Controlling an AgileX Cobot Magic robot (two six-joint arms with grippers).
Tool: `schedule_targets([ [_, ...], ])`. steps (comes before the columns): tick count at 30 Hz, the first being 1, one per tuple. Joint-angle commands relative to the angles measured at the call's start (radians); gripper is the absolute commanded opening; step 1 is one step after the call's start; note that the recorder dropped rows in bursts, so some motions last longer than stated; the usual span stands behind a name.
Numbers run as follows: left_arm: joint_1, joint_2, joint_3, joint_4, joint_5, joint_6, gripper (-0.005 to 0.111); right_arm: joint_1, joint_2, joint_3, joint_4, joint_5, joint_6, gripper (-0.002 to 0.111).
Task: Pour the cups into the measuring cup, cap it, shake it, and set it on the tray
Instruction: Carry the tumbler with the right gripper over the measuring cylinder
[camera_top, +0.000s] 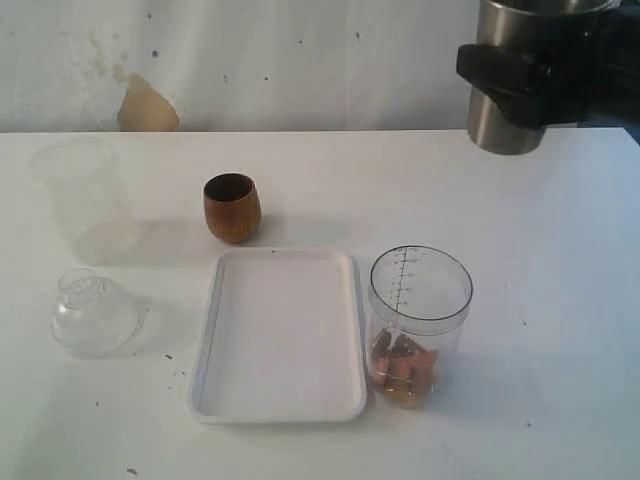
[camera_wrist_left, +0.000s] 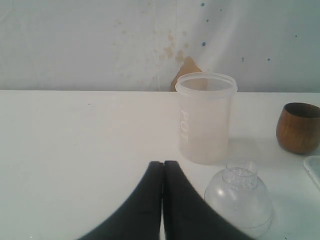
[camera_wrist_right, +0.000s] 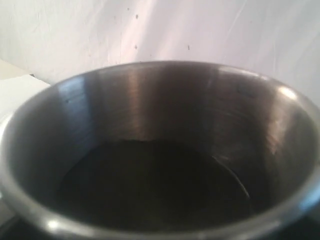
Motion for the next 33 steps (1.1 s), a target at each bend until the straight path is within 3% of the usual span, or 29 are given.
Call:
schedule_targets([
  [1,-0.001,-0.005,0.007,-0.002,-0.011,-0.002,0.001,-0.007,-0.035,0.069,0.043,-0.001,0.005,0.000],
  [9,-0.001,-0.005,0.007,-0.002,-0.011,-0.002,0.001,-0.007,-0.031,0.136,0.068,0.010,-0.119,0.000],
  [17,-0.001,-0.005,0.007,-0.002,-0.011,-0.002,0.001,-0.007,-0.031,0.133,0.225,0.020,-0.178,0.000],
  [33,-0.001,-0.005,0.007,-0.002,-0.011,-0.002,0.001,-0.007,-0.014,0.131,0.220,0.099,-0.219,0.000],
])
